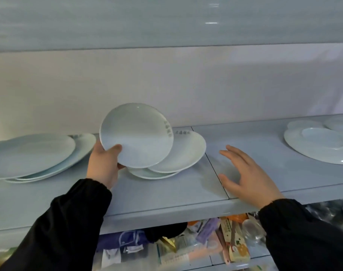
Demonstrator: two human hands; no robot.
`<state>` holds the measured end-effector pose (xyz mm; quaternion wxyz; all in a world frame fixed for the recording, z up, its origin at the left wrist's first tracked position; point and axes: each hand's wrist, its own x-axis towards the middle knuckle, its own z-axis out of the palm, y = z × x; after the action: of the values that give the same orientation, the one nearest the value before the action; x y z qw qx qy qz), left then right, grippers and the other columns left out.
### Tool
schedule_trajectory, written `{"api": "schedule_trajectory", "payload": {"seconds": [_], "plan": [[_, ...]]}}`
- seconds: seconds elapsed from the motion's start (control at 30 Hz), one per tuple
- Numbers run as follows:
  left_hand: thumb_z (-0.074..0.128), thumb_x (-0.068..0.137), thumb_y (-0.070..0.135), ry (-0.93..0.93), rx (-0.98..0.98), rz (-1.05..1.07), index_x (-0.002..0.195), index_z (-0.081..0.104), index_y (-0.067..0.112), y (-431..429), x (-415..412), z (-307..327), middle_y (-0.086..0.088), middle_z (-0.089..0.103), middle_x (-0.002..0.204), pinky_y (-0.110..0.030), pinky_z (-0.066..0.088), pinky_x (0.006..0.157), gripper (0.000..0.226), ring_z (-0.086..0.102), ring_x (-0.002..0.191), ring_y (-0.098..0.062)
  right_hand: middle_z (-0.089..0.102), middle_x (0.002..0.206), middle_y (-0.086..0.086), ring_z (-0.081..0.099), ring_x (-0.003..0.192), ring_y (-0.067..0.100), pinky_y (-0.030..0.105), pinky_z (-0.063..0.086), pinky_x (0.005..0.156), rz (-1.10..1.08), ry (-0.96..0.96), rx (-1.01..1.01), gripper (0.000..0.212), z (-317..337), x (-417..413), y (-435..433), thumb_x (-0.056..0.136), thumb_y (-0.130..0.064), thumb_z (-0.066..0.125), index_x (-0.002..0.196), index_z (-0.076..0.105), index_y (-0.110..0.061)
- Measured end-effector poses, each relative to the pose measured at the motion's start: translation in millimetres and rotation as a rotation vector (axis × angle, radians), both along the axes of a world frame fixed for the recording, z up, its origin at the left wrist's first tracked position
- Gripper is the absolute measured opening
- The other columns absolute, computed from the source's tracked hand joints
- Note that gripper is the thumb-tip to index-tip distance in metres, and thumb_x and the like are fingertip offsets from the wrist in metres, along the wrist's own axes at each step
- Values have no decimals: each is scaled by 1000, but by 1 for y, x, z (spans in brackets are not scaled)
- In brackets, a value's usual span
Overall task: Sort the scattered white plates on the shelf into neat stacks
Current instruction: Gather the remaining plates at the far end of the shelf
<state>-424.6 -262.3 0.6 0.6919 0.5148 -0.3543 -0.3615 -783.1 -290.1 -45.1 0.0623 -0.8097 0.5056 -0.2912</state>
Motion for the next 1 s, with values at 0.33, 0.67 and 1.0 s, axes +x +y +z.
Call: {"api": "schedule_trajectory", "payload": {"seconds": [0.33,0.67,1.0], "plan": [[48,80,8,-408,97,69,134,46,29,-7,8,-15,8,60,118,-23,47,82,58,58,106,-9,21,159,-19,24,144,2,24,25,111,-27,3,10,65,0,4,0,84,-52,58,145,38,-42],[52,89,19,-706,252,13,151,30,19,-14,9,-23,-5,36,147,-27,31,95,67,37,133,-21,23,160,-16,22,145,4,23,21,113,-58,32,44,64,3,5,2,86,-52,58,146,38,-41],[52,89,33,-804,129,46,151,29,21,-8,8,-24,-1,28,156,-27,22,105,68,24,143,-16,27,159,-11,25,145,6,24,20,114,-105,18,84,60,5,8,4,88,-48,60,145,41,-39]]}}
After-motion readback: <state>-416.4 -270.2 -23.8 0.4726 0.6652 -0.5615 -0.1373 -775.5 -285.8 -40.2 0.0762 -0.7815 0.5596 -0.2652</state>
